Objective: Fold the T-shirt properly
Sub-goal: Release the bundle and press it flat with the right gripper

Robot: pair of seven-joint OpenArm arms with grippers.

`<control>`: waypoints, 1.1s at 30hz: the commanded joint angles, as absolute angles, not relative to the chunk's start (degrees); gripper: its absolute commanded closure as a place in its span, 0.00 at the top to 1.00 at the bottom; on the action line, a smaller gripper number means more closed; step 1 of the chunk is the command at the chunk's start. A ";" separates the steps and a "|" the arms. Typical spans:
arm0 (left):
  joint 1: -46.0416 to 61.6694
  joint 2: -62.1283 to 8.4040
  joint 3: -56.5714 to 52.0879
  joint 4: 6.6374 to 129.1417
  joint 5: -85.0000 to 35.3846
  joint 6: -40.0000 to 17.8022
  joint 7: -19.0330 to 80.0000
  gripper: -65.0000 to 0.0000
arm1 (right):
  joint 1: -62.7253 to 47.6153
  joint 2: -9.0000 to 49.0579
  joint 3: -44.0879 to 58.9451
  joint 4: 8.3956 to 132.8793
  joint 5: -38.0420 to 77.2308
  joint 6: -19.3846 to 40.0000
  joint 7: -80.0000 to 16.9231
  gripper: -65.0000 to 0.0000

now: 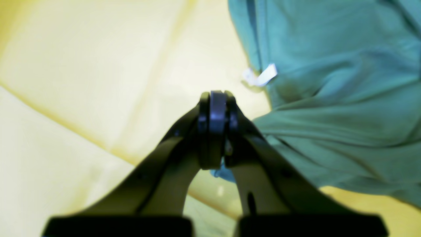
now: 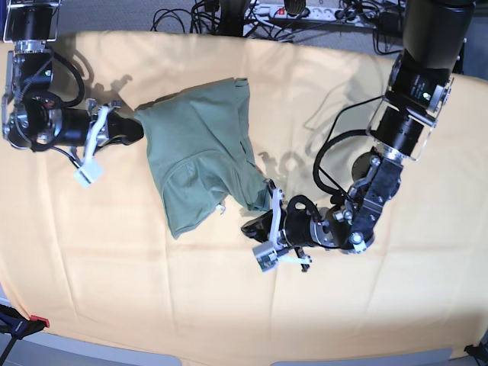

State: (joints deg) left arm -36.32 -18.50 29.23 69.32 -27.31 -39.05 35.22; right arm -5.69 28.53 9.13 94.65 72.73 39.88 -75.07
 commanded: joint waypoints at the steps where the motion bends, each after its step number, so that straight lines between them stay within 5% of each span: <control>1: -38.96 -19.44 28.69 70.15 -30.96 -38.74 34.92 0.00 | -5.87 29.47 10.90 95.98 73.91 40.00 -74.35 0.00; 8: -40.32 -22.09 21.71 70.89 -54.17 -40.00 48.42 0.00 | -6.63 28.95 13.54 95.94 59.40 40.00 -56.93 0.00; 12: -40.32 -22.06 13.13 70.89 -70.54 -40.00 61.32 0.00 | -6.68 26.68 13.54 95.94 56.73 40.00 -54.76 0.00; 19: -40.14 -22.11 5.13 70.89 -79.57 -40.00 73.03 0.00 | -7.27 22.33 13.43 95.94 59.35 40.00 -62.65 0.00; 26: -37.76 -22.57 5.06 70.89 -79.83 -40.00 73.45 0.00 | -7.97 22.22 13.45 95.94 77.84 40.00 -80.00 0.00; 33: -34.06 -22.81 5.06 70.89 -80.03 -40.00 73.63 0.00 | -9.65 22.20 13.45 95.96 85.00 40.00 -80.00 0.00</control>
